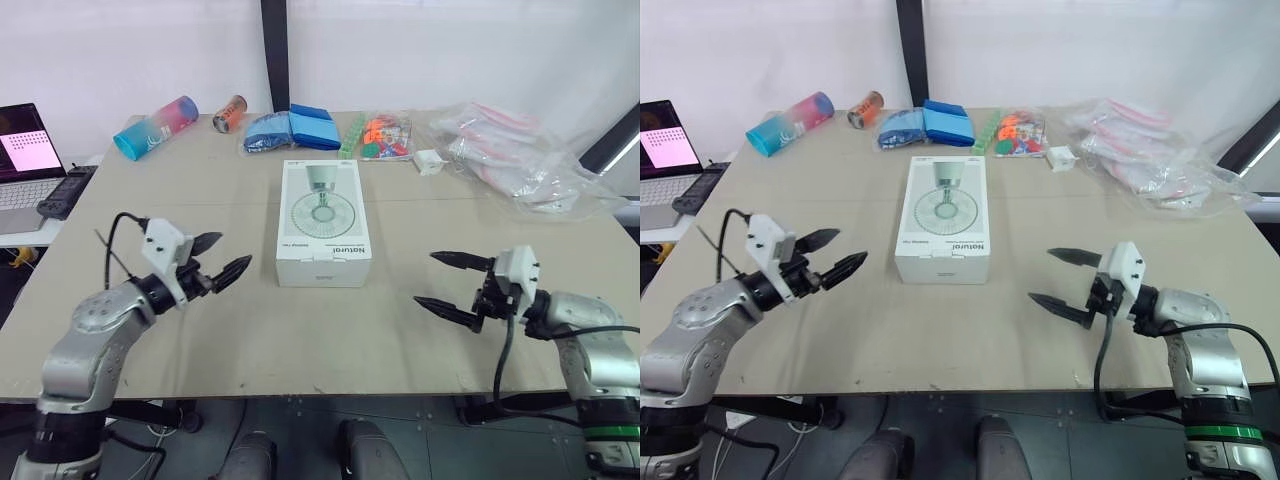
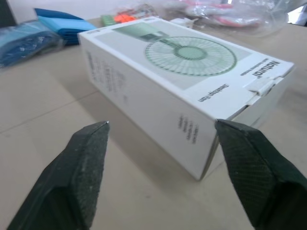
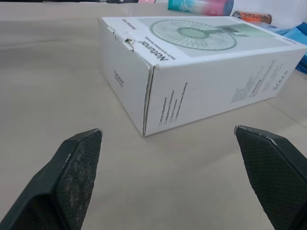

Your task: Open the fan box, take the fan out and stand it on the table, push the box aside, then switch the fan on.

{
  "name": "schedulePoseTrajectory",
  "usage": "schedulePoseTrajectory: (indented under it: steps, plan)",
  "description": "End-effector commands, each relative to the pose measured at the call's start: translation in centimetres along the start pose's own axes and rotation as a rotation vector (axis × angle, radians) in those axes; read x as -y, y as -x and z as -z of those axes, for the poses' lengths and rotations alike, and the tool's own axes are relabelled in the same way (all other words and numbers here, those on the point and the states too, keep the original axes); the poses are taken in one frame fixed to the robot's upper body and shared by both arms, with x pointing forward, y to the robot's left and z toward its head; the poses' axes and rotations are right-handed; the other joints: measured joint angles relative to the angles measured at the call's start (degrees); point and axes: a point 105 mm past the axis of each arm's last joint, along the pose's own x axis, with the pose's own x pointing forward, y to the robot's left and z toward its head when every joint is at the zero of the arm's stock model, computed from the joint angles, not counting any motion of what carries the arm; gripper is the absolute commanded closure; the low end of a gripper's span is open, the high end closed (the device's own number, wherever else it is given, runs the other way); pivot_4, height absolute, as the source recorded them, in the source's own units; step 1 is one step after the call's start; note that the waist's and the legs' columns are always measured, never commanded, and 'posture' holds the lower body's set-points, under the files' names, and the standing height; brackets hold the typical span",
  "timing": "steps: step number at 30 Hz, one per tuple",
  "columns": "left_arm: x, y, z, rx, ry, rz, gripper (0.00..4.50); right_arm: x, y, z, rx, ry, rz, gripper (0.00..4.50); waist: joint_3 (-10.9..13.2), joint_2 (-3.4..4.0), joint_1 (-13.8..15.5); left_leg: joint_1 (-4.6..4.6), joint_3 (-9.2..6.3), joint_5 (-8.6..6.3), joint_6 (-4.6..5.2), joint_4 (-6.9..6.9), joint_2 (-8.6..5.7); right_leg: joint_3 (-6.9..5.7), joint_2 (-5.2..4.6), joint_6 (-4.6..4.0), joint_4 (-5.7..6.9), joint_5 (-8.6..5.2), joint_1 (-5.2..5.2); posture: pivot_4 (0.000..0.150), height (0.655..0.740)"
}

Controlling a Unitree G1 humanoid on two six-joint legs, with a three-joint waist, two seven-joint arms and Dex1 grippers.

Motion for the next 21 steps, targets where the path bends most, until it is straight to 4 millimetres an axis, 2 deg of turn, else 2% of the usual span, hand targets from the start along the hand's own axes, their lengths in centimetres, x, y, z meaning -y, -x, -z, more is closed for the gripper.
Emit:
schedulePoseTrajectory:
  steps: [1, 2, 3, 5, 7, 9, 13, 21]
  plan:
    - [2.5, -3.6, -2.3, 0.053, -0.017, 0.103, 2.20, -0.4, -2.7, -3.1, 0.076, 0.060, -0.045, 0.00, 0.00, 0.00, 0.01, -0.02, -0.01, 0.00, 0.00, 0.03, 0.00, 0.00, 0.01, 0.00, 0.00, 0.01, 0.00, 0.150, 0.7400]
    - [2.9, -4.3, -2.5, 0.058, -0.010, 0.113, 2.35, -0.5, -3.2, -3.4, 0.076, 0.070, -0.055, 0.00, 0.00, -0.01, 0.01, -0.03, -0.02, 0.00, 0.00, 0.05, -0.01, 0.00, 0.01, 0.02, 0.00, 0.01, 0.02, 0.150, 0.7400]
    - [3.2, -4.9, -2.6, 0.063, -0.005, 0.120, 2.93, -0.6, -3.7, -3.6, 0.071, 0.082, -0.061, 0.00, 0.01, -0.02, 0.02, -0.05, -0.04, 0.00, 0.00, 0.06, -0.02, 0.00, 0.01, 0.02, -0.01, 0.01, 0.02, 0.150, 0.7400]
    - [3.6, -5.9, -2.3, 0.059, -0.004, 0.114, 3.20, -0.8, -4.6, -3.9, 0.072, 0.096, -0.069, 0.00, 0.01, -0.02, 0.02, -0.10, -0.06, 0.00, 0.00, 0.12, -0.03, 0.00, 0.01, 0.04, -0.01, 0.02, 0.00, 0.150, 0.7400]
    - [3.9, -6.6, -1.8, 0.047, -0.001, 0.107, 3.95, -1.0, -5.3, -4.4, 0.087, 0.104, -0.076, 0.00, 0.01, -0.02, -0.02, -0.10, -0.06, 0.00, -0.01, 0.12, -0.03, 0.00, 0.01, 0.04, -0.01, 0.02, -0.01, 0.150, 0.7400]
    - [4.1, -7.1, -1.1, 0.013, -0.012, 0.100, 4.39, -1.2, -6.3, -4.8, 0.103, 0.110, -0.074, 0.00, 0.01, -0.02, -0.03, -0.11, -0.05, -0.01, -0.03, 0.12, -0.01, 0.01, 0.05, 0.02, 0.00, 0.02, -0.06, 0.150, 0.7400]
    - [4.0, -7.7, 0.0, -0.036, -0.023, 0.072, 4.39, -1.8, -8.3, -5.1, 0.114, 0.120, -0.066, 0.00, 0.01, -0.02, 0.00, -0.13, -0.07, 0.00, -0.04, 0.14, -0.02, 0.01, 0.05, 0.01, -0.01, 0.03, -0.06, 0.150, 0.7400]
    - [3.8, -8.2, 0.7, -0.074, -0.012, 0.050, 4.39, -2.7, -10.8, -5.4, 0.081, 0.190, -0.081, 0.00, 0.00, -0.02, -0.02, -0.17, -0.10, 0.00, -0.06, 0.18, -0.03, 0.01, 0.05, 0.02, 0.00, 0.03, -0.09, 0.150, 0.7400]
